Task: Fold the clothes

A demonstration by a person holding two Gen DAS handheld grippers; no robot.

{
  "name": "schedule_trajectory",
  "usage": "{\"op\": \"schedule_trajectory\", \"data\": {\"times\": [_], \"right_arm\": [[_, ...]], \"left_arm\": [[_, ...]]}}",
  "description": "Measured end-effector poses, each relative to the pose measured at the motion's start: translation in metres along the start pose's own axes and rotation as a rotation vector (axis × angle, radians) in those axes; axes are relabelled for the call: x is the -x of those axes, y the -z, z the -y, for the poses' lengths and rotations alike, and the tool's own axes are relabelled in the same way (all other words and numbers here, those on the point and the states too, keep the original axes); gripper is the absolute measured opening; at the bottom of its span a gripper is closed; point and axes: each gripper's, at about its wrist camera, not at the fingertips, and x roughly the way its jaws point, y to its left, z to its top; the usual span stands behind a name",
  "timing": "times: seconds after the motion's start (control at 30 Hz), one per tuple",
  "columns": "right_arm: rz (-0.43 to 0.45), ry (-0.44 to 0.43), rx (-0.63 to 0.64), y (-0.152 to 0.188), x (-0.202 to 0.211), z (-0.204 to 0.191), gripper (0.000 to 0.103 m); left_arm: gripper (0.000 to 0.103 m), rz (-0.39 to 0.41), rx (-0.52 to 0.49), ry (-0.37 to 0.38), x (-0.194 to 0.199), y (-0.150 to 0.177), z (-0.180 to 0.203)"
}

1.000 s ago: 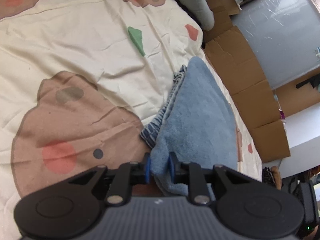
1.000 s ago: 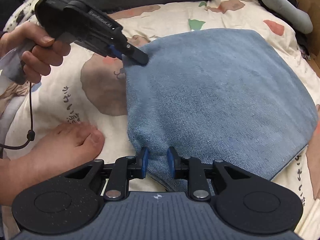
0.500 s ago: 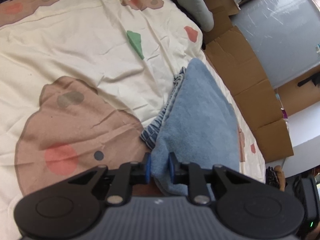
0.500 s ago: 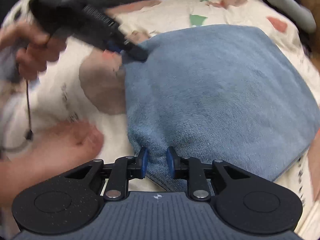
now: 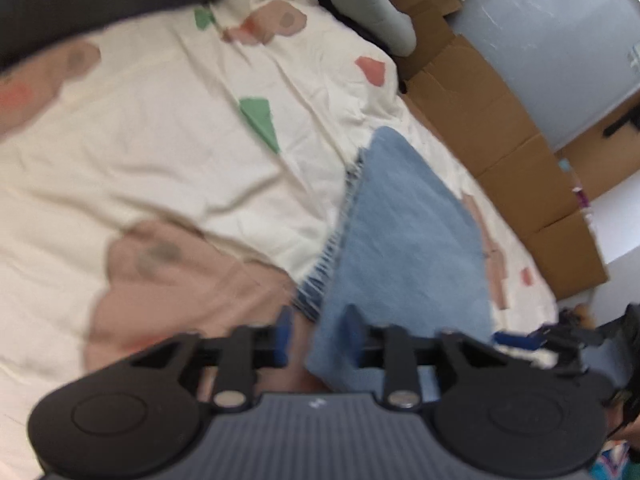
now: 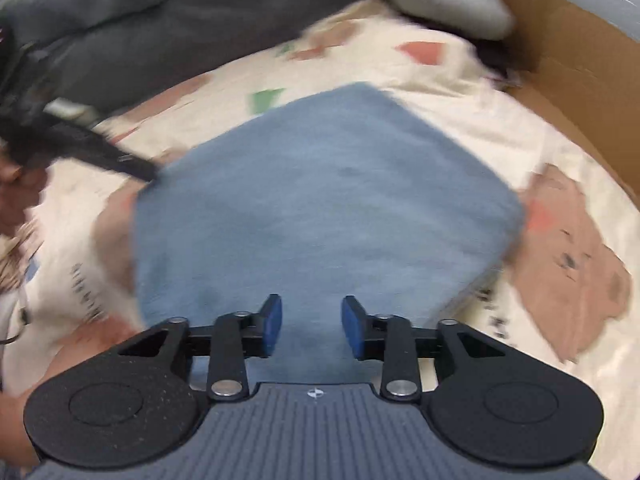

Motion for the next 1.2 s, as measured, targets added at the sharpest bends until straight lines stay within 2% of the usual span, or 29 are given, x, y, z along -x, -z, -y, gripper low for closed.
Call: {"op": "schedule_trajectory", "data": {"times": [0.17, 0.33, 0.47, 0.7, 0.97, 1.2], "right_arm": [[0.018, 0.021, -0.174, 0.006, -0.004, 0.038, 0.047], [0.009, 0.012, -0.322, 0.017, -0.013, 0.057, 0.053], [0.007, 0.008, -0.366, 0.023, -0.017, 0.064, 0.053], [0.011, -0.056, -0.481, 0.024, -0.028, 0.074, 0.054], [0.025, -0.070, -0.560, 0.023, -0.038, 0.077, 0.054], [0.039, -0.102, -0.661, 0.024, -0.050, 0.089, 0.057]], "left_arm": [[0.053, -0.019, -0.040, -0.032, -0.013, -0.023, 0.001], [0.054, -0.020, -0.075, -0.009, -0.032, -0.041, 0.010], [0.054, -0.034, -0.085, 0.012, -0.048, -0.047, 0.013], [0.055, -0.048, -0.087, 0.050, -0.068, -0.049, 0.014], [0.055, -0.077, -0.117, 0.096, -0.080, -0.049, 0.022], [0.057, -0.090, -0.098, 0.126, -0.091, -0.050, 0.021]]}}
